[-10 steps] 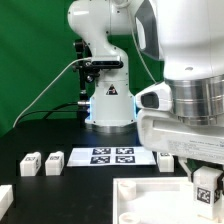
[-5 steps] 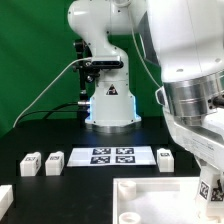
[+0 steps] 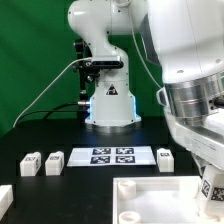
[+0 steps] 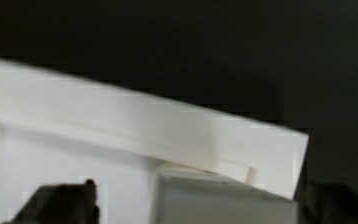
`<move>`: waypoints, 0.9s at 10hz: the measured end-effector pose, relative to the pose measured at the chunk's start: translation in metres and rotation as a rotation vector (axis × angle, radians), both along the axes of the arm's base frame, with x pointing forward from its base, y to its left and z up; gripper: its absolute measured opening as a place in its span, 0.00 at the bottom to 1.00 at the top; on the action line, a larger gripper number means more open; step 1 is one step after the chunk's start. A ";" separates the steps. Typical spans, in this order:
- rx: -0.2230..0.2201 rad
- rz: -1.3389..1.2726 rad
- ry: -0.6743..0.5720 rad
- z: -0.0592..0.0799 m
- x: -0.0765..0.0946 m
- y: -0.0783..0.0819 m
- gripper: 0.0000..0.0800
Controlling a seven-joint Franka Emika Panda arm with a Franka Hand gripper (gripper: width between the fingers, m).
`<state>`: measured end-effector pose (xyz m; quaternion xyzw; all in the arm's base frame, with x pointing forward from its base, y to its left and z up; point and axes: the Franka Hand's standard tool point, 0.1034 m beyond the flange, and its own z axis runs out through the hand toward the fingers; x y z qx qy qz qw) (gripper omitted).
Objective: Assemble one leg
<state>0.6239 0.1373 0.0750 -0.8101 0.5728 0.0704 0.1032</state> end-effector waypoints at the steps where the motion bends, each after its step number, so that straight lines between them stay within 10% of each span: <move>1: -0.004 0.143 0.006 0.003 -0.002 -0.001 0.79; 9: -0.082 1.183 -0.162 0.002 0.001 -0.011 0.81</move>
Offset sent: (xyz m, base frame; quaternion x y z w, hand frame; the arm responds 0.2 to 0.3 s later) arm 0.0000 0.0000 0.0000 0.0000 0.0000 -0.2667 0.9638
